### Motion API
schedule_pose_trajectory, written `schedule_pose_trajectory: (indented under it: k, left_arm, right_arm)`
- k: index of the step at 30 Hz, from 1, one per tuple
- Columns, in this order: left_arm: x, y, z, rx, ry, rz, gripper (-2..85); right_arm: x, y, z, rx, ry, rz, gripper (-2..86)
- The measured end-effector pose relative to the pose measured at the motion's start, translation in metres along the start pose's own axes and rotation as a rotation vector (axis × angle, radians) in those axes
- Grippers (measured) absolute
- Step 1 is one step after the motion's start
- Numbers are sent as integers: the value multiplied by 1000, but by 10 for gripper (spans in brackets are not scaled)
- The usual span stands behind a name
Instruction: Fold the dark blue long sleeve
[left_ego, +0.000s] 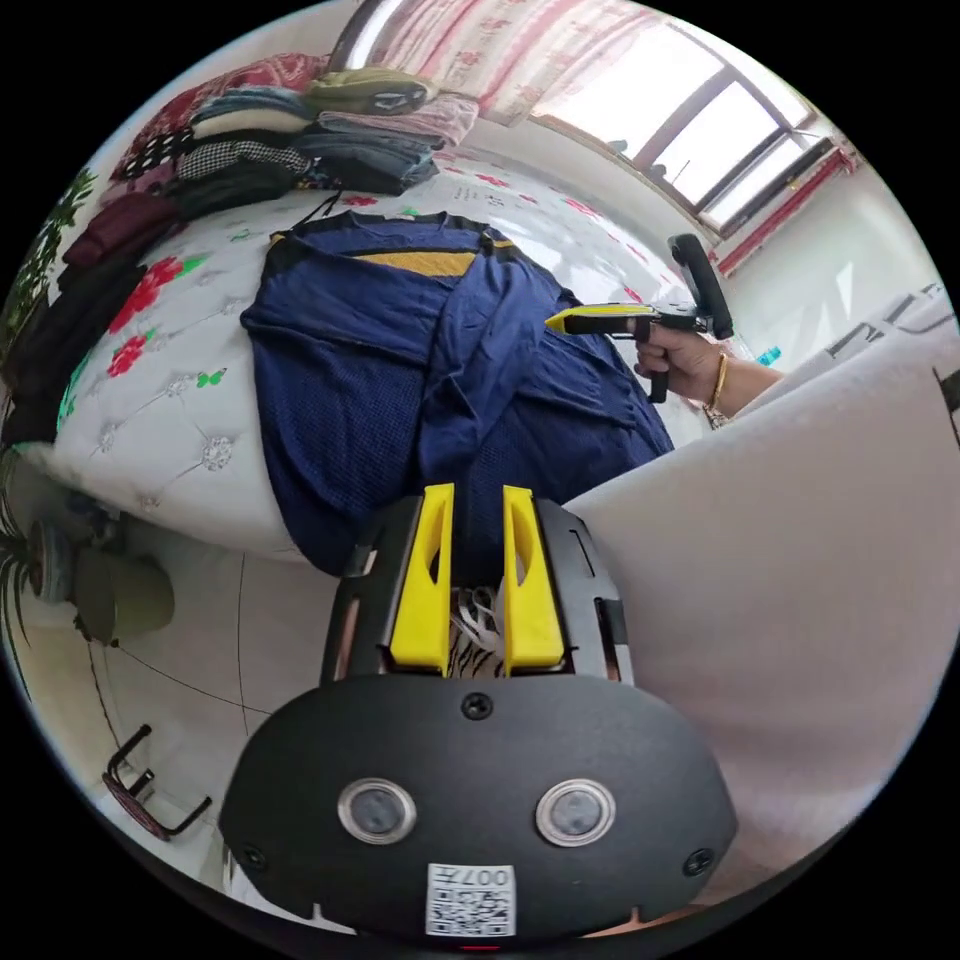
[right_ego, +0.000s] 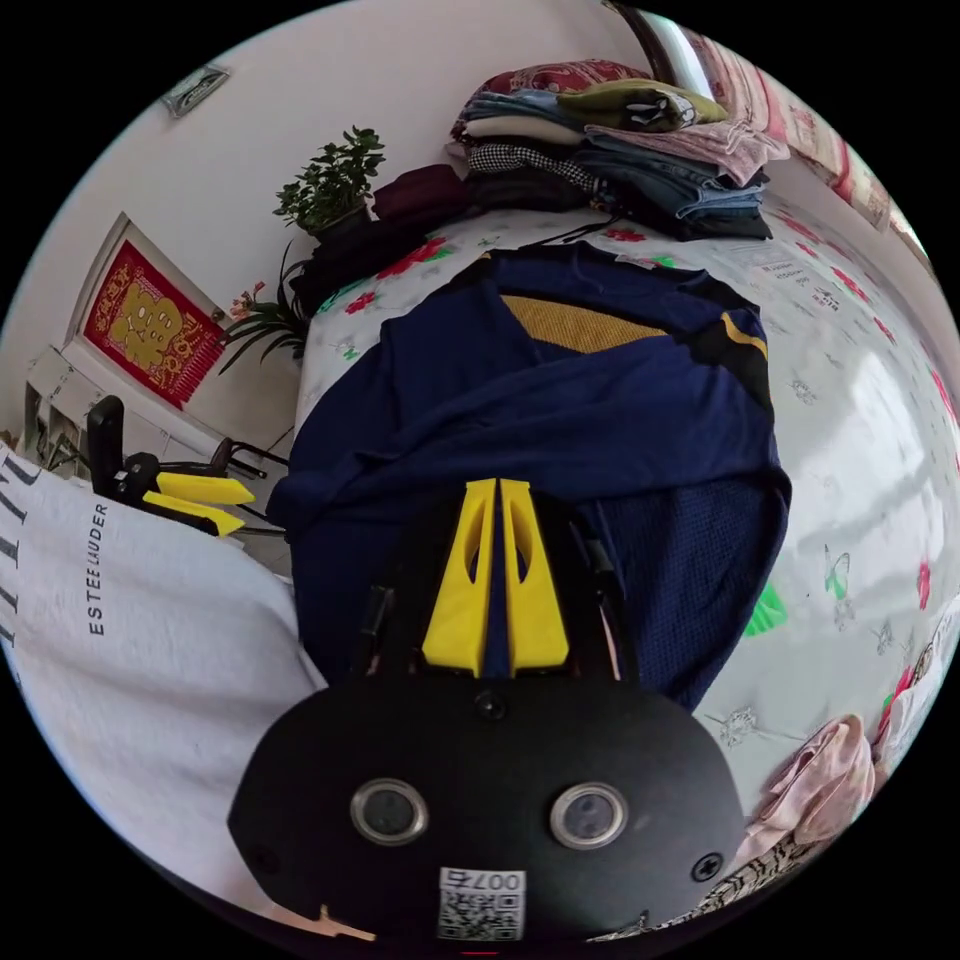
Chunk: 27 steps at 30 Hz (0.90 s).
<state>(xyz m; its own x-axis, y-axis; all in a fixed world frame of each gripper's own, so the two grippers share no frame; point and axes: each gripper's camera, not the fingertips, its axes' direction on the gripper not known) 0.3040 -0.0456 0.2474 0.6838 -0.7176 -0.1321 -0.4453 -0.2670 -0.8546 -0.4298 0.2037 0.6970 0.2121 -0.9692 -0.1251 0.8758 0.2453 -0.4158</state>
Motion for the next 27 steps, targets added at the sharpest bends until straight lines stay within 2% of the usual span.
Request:
schedule_pose_trajectory:
  k: [4, 5, 6, 7, 10, 13, 15, 18, 20, 23, 27]
  left_arm:
    - [11, -7, 42, -132, -83, 51, 100]
    - [6, -8, 57, -195, -145, 27, 88]
    - [2, -5, 51, -130, -226, 7, 37]
    - [0, -6, 49, -123, -218, 15, 12]
    - [-17, -11, 33, -159, -58, 11, -4]
    - [-34, -8, -12, -31, 130, -12, -8]
    - [-61, 2, -50, 126, 321, -127, -9]
    - [-101, 26, -82, 319, 485, -308, -10]
    - [-128, 43, -87, 373, 536, -447, -10]
    - [-165, 64, -76, 326, 544, -624, -10]
    - [-182, 71, -63, 301, 597, -670, -9]
  right_arm:
    - [-23, 39, -32, -3, -46, 43, 0]
    - [-30, 46, -41, 2, -47, 43, 0]
    - [-35, 48, -46, 8, -45, 42, 0]
    - [-44, 52, -56, 18, -43, 35, 1]
    - [-70, 56, -80, 29, -43, -3, 6]
    - [-98, 57, -101, 50, -21, -52, 17]
    - [-116, 56, -110, 57, -26, -88, 31]
    - [-152, 50, -118, 72, -26, -170, 53]
    - [-186, 40, -121, 70, -20, -260, 71]
    - [-227, 23, -120, 45, 16, -356, 85]
    - [-274, 5, -119, 20, 76, -472, 94]
